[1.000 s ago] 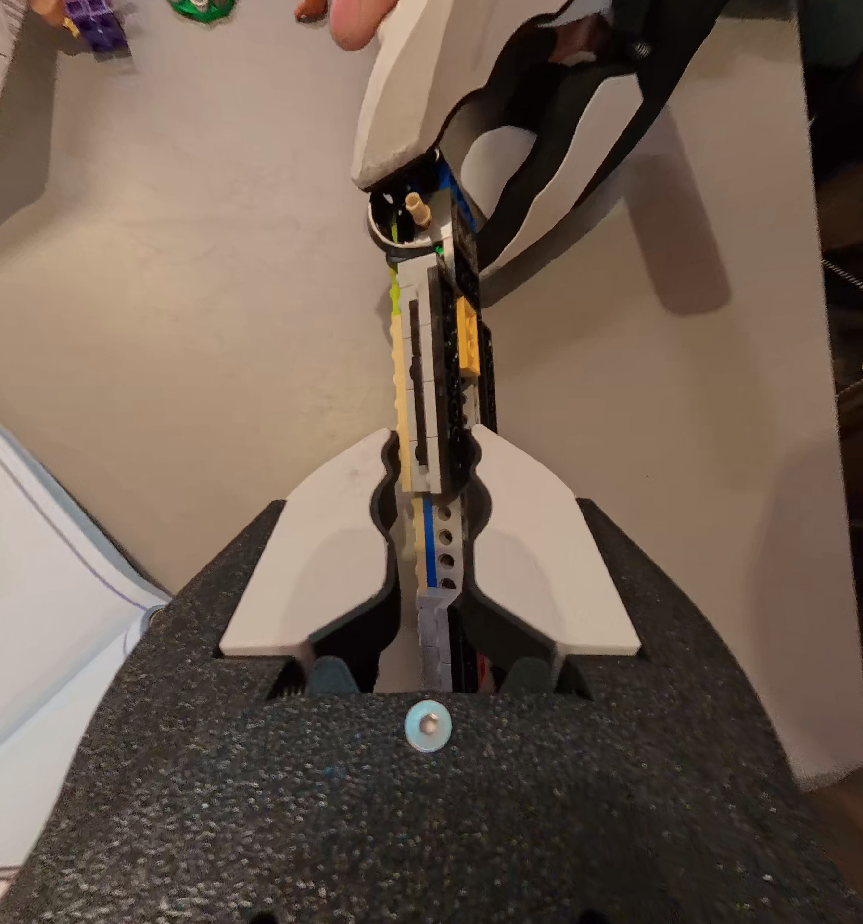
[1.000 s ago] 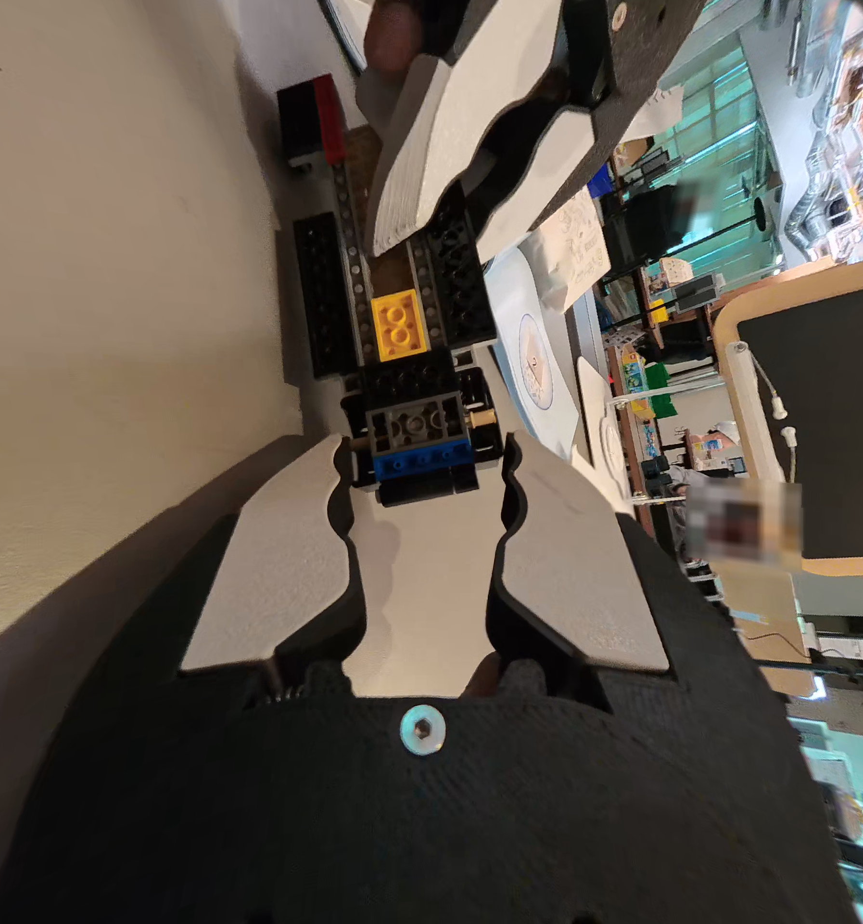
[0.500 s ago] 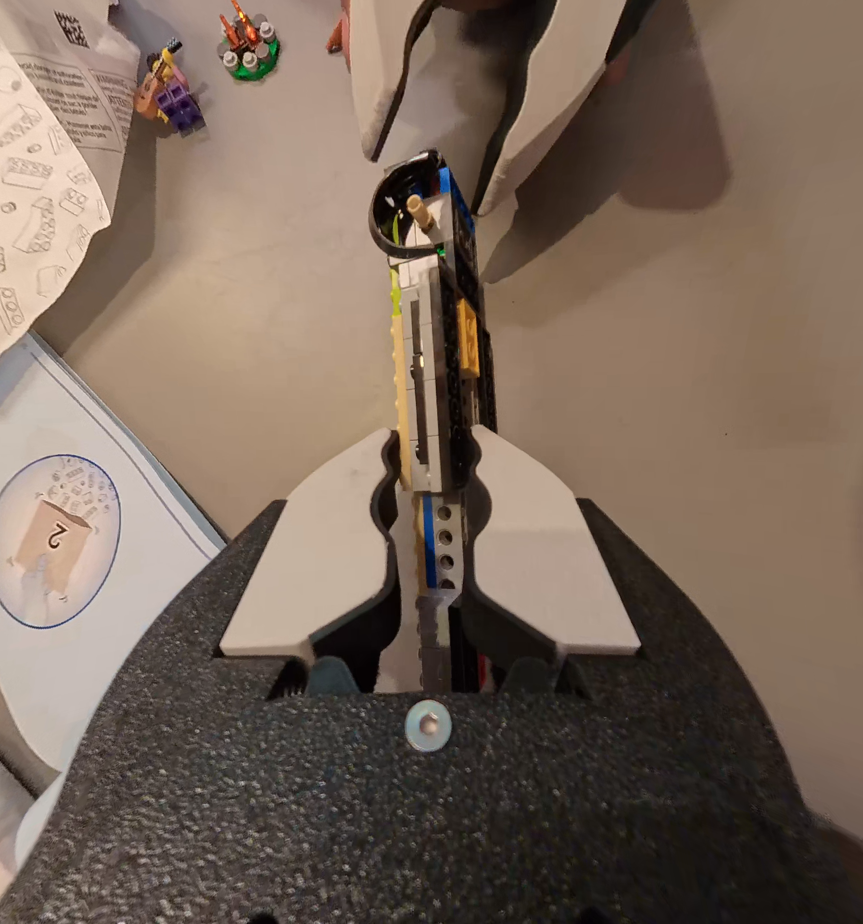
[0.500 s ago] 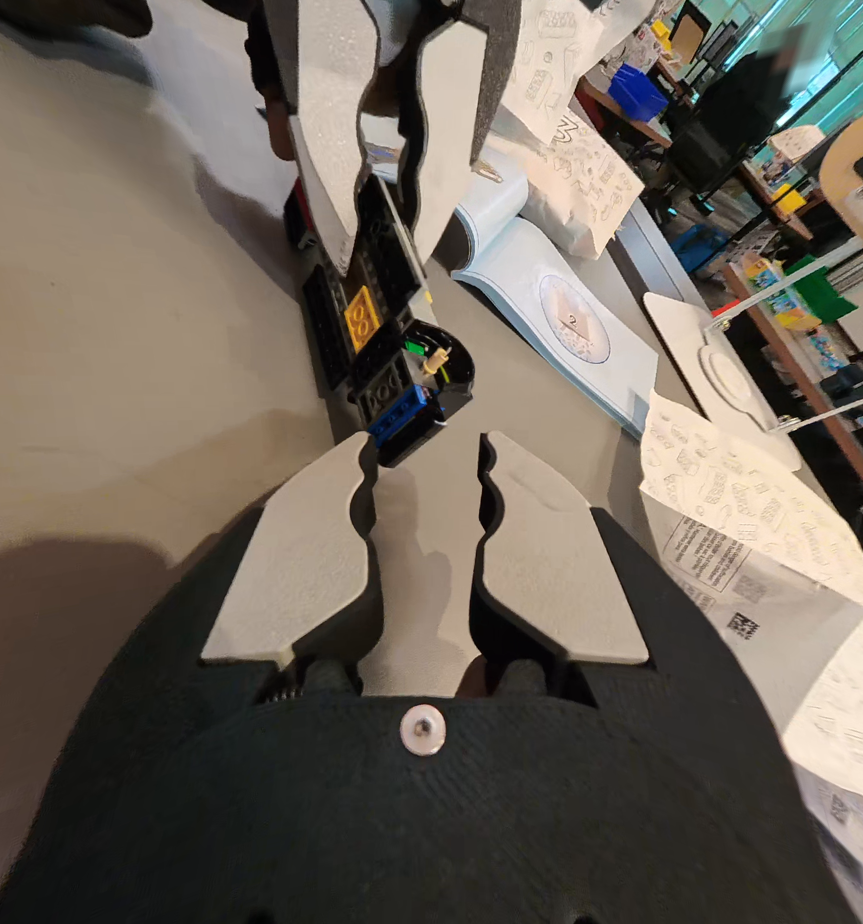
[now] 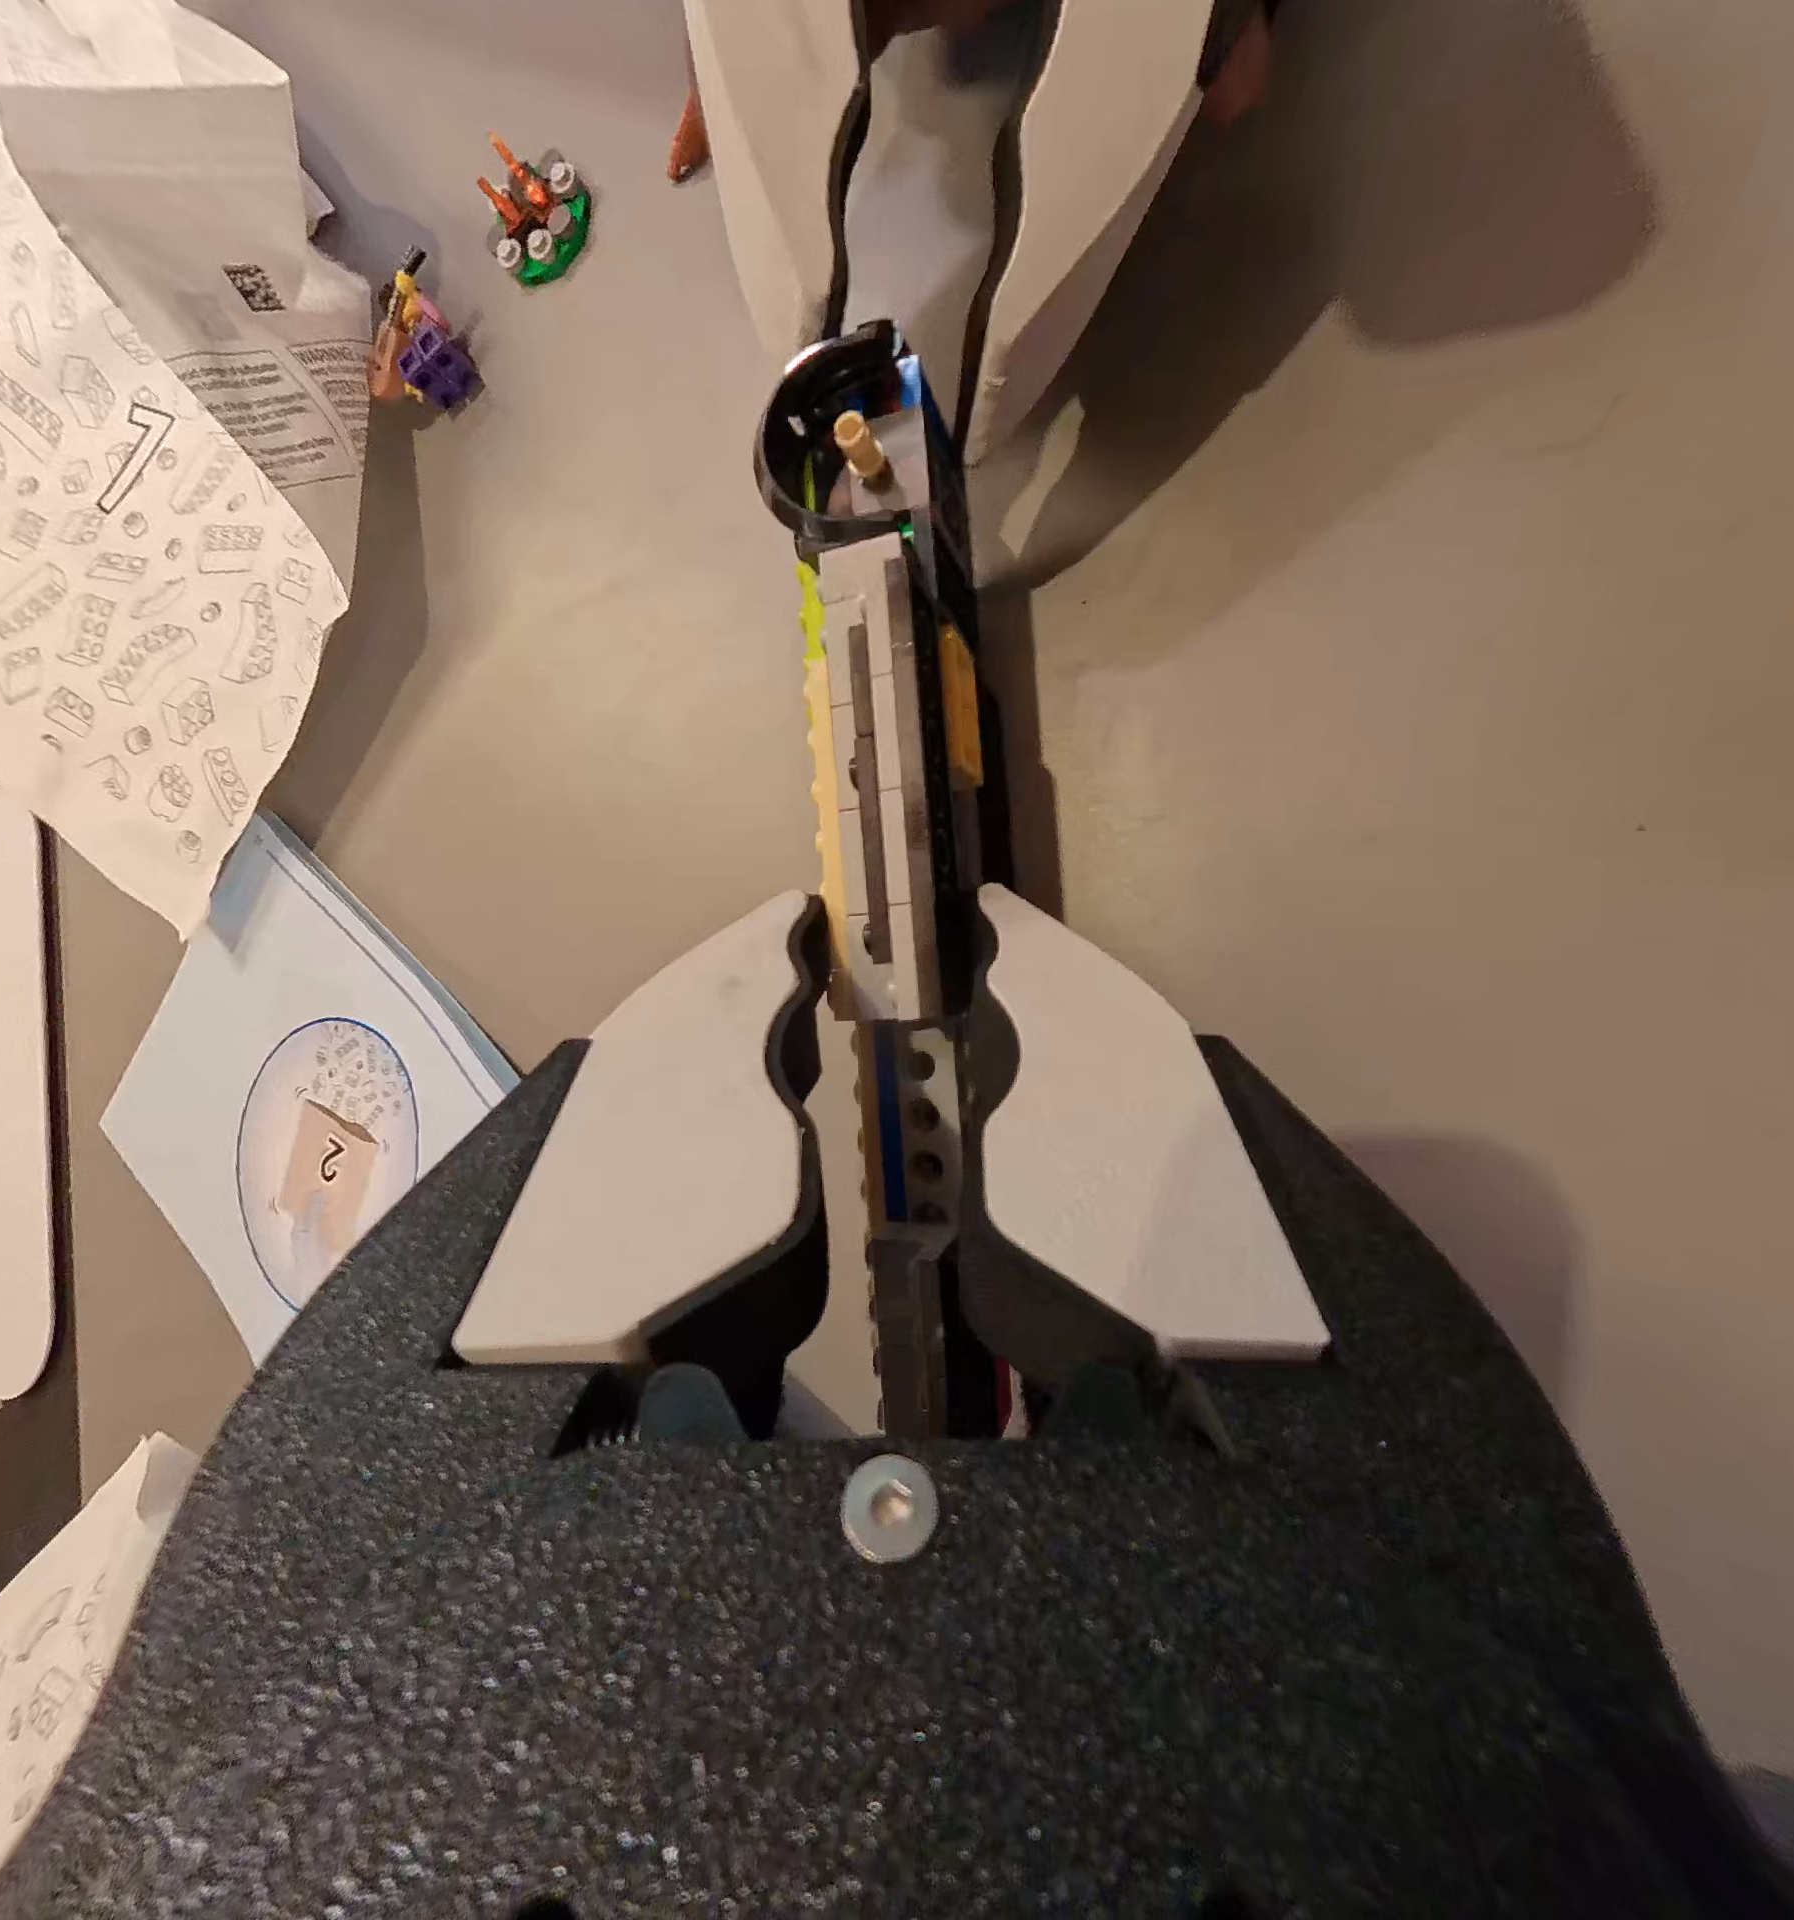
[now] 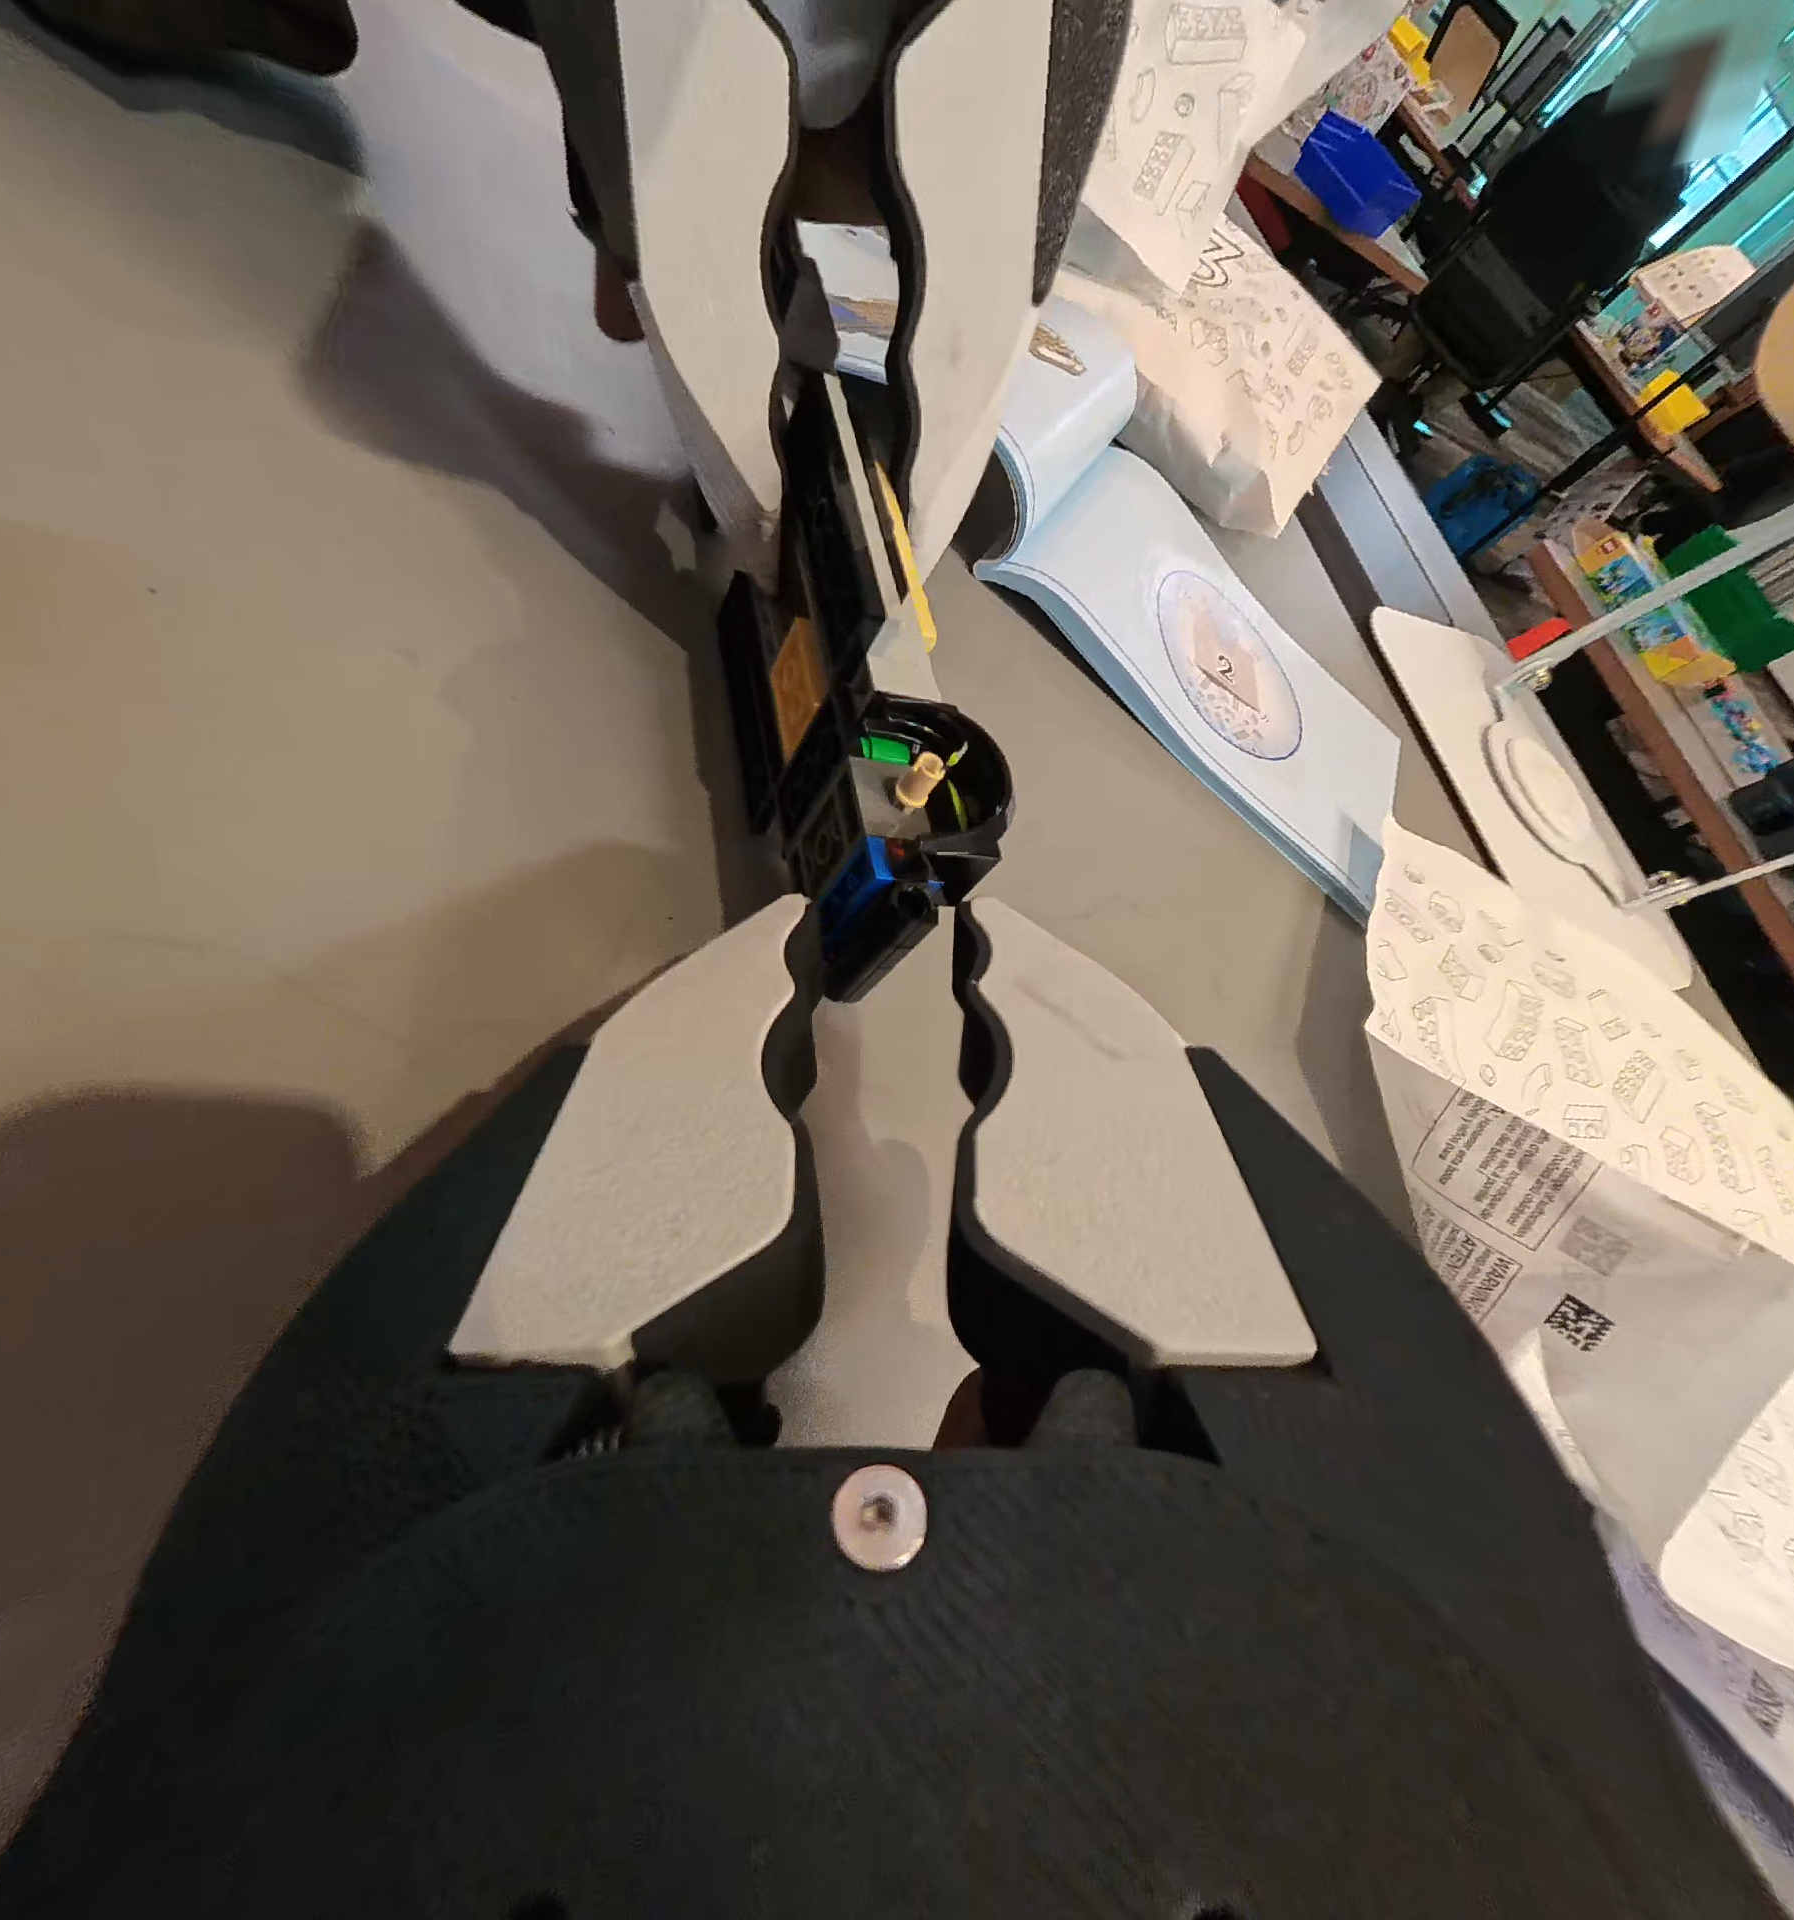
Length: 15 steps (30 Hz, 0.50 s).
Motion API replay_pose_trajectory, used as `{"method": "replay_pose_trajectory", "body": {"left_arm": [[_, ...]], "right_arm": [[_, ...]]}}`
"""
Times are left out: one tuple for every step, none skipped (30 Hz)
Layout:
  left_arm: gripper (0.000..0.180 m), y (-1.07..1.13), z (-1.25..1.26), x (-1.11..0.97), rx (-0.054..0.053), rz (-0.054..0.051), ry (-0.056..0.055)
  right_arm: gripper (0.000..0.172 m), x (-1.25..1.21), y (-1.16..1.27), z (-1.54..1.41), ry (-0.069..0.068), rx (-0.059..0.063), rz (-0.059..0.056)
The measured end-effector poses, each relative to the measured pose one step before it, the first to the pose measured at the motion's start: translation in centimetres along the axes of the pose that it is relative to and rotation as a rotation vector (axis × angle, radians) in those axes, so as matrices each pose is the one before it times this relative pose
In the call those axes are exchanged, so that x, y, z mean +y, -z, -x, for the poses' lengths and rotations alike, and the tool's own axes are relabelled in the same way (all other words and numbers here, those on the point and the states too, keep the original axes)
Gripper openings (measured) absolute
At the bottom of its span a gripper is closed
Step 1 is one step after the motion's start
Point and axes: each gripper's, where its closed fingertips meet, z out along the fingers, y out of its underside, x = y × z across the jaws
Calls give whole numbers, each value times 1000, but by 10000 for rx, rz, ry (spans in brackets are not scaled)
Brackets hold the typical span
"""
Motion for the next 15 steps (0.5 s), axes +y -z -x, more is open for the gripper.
{"method": "replay_pose_trajectory", "body": {"left_arm": [[24, 62, -233, -111, 136, -74, 24], [24, 55, -296, -123, 178, -101, 56], [25, 43, -345, -47, 216, -59, 75], [27, 61, -246, 23, 153, -17, 81], [31, 79, -154, 61, 104, -30, 88], [35, 128, -122, 42, 94, -65, 118], [37, 154, -76, 76, 91, -80, 148], [38, 130, -81, 134, 102, -57, 150], [40, 95, -41, 187, 68, -20, 110], [42, 51, 37, 243, -9, 22, 65], [42, 3, -20, 194, 25, 24, 56], [43, -16, -22, 102, 24, -5, 35], [43, -39, -11, 34, 1, -29, 3], [42, -70, -34, -12, 10, -34, -6], [42, -55, -12, -20, -3, -29, 3]], "right_arm": [[23, 63, 4, -9, 198, 86, 50], [22, 89, -10, -22, 212, 103, 51], [21, 91, -10, 1, 195, 90, 39], [21, 106, -7, 57, 158, 38, 42], [21, 115, -28, 76, 124, 10, 51], [21, 87, -23, 65, 99, 8, 37], [21, 21, -6, -4, 52, 31, -2], [21, -25, 11, 24, 11, -10, -20], [21, -17, 12, 6, -22, -26, -20], [21, -3, 4, 12, -33, -22, -12], [21, 8, 5, -19, -11, -1, -4], [21, 34, -3, -25, 11, 10, 5], [21, 30, -1, -9, 20, 12, 5], [21, 15, -3, -23, 20, 12, -6], [21, 14, 13, -28, 34, 19, -6]]}}
